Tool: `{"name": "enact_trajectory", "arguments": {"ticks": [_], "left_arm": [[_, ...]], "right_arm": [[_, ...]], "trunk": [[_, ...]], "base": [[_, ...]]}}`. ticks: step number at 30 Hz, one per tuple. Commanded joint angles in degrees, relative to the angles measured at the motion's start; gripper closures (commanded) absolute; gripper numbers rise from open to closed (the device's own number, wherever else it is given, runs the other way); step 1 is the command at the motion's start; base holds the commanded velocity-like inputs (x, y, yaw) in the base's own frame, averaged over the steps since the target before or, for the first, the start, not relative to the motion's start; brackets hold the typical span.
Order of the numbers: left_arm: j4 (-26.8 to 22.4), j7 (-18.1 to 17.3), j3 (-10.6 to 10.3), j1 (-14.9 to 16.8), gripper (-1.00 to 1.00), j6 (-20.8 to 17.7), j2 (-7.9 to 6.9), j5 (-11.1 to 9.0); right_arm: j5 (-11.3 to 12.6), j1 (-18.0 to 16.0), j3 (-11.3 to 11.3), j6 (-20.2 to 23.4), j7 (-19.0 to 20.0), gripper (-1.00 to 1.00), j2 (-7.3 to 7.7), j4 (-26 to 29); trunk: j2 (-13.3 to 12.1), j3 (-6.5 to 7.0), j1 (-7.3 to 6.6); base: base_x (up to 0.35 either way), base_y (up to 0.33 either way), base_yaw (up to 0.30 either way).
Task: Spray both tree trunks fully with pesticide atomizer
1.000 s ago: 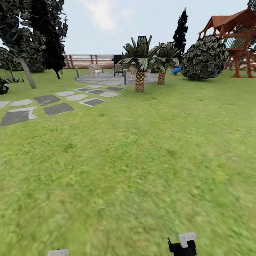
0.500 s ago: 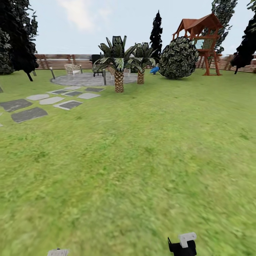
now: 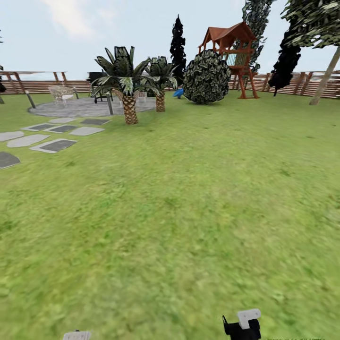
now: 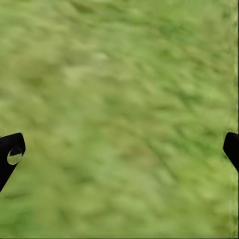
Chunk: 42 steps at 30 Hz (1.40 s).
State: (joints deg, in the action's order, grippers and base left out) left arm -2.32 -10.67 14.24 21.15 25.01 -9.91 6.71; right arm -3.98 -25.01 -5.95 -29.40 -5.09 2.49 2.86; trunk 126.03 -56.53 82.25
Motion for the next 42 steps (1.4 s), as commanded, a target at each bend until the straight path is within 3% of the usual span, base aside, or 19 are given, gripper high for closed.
{"name": "enact_trajectory", "arguments": {"ticks": [1, 21, 35, 42], "left_arm": [[0.0, -0.1, 0.5, 0.0, 1.0, 0.2, -0.02, 0.6], [0.0, -0.1, 0.6, 0.1, 1.0, 0.1, -0.02, 0.6], [0.0, -0.1, 0.6, 0.0, 1.0, 0.1, -0.02, 0.6], [0.0, -0.1, 0.6, 0.0, 1.0, 0.1, -0.02, 0.6]], "right_arm": [[-0.4, 0.0, -0.4, 0.0, -0.5, -1.0, 0.0, 0.0], [-0.4, 0.0, -0.4, 0.0, -0.5, -1.0, -0.03, 0.0], [-0.4, 0.0, -0.4, 0.0, -0.5, -1.0, -0.01, 0.0], [-0.4, 0.0, -0.4, 0.0, -0.5, -1.0, -0.02, 0.0]], "trunk": [[0.0, -0.05, 0.01], [0.0, -0.07, 0.01], [0.0, -0.07, 0.01], [0.0, -0.08, 0.01]], "base": [[0.171, -0.25, -0.3], [0.223, -0.197, -0.3], [0.058, -0.013, -0.3], [0.264, 0.0, -0.3]]}}
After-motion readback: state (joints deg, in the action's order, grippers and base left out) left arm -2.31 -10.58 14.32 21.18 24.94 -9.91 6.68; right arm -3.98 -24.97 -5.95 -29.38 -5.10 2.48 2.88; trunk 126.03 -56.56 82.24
